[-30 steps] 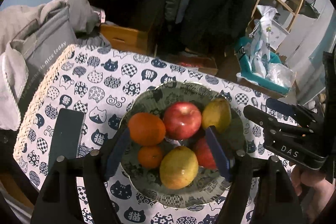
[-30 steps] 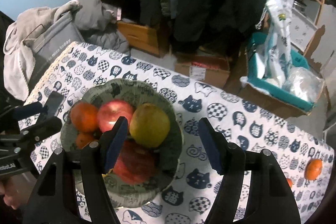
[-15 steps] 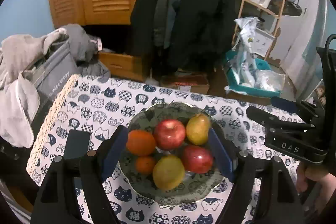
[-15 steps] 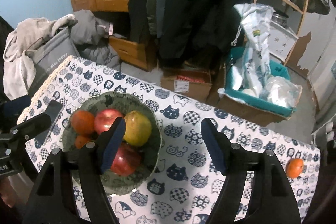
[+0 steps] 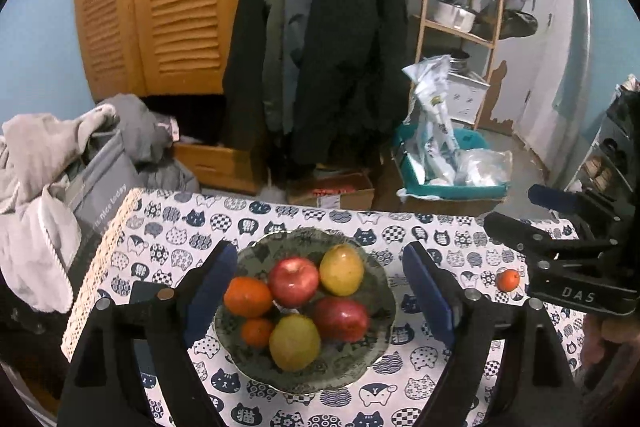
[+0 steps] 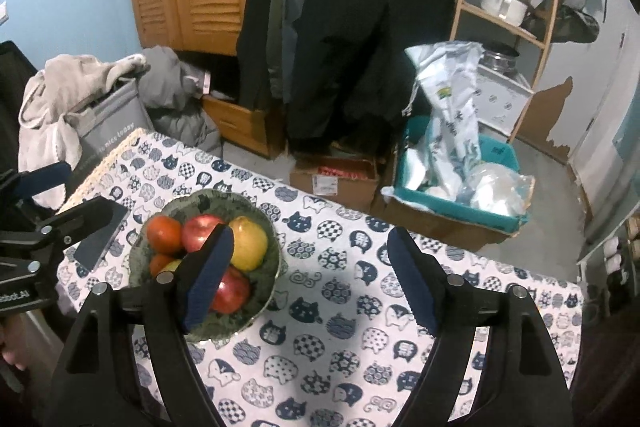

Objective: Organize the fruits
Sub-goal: 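Withdraw both tools from the bowl toward the two remaining small oranges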

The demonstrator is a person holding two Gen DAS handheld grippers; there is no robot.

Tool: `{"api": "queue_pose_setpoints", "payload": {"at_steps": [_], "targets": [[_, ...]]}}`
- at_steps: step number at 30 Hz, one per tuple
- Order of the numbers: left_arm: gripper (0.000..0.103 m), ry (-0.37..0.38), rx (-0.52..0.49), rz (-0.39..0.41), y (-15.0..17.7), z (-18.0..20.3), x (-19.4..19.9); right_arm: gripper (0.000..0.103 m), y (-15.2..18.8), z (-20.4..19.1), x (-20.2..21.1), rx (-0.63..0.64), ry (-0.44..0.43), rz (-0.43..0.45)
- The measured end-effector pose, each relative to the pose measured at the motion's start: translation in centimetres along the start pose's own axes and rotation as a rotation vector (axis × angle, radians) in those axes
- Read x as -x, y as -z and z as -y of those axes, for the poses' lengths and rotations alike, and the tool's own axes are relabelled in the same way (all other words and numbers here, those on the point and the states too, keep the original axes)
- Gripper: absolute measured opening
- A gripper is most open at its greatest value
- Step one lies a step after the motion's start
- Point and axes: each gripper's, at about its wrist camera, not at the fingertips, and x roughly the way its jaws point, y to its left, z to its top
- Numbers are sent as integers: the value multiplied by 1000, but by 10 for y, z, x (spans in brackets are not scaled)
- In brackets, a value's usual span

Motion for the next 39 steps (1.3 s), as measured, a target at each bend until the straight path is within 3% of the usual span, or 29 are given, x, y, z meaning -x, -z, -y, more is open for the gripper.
{"api": "queue_pose_setpoints", "payload": {"at_steps": [11, 17, 39], "targets": [[92, 41, -28, 31, -5, 28, 14, 83, 13, 32, 42, -39, 32, 52], [92, 67, -54, 20, -7, 52, 11, 83, 25, 60, 55, -63, 94, 55], [94, 218, -213, -83, -6, 187, -19, 83, 95, 194, 101, -290, 301, 31]]}}
